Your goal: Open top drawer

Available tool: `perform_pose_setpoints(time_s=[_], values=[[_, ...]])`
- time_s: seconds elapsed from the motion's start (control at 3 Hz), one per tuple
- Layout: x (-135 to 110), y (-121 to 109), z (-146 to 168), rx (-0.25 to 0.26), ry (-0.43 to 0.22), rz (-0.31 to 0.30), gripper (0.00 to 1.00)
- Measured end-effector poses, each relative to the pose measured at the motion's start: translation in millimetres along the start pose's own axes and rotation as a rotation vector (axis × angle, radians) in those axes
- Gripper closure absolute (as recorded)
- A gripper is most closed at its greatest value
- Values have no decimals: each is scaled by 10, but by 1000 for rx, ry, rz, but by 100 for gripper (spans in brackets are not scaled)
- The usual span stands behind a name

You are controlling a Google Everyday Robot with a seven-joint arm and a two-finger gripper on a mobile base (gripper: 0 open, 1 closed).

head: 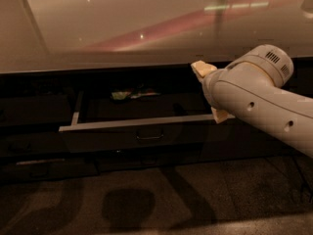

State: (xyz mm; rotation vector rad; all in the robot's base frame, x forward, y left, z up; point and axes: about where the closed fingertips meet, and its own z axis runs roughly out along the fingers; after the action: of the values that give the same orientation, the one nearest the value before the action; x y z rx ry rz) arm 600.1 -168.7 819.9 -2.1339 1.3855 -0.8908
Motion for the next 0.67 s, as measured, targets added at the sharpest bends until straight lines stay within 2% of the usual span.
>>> perform_pose_setpoints(time_s=[0.33, 0.67], values=[[11, 30, 43, 12, -54, 29, 0], [145, -224, 184, 159, -187, 152, 0]])
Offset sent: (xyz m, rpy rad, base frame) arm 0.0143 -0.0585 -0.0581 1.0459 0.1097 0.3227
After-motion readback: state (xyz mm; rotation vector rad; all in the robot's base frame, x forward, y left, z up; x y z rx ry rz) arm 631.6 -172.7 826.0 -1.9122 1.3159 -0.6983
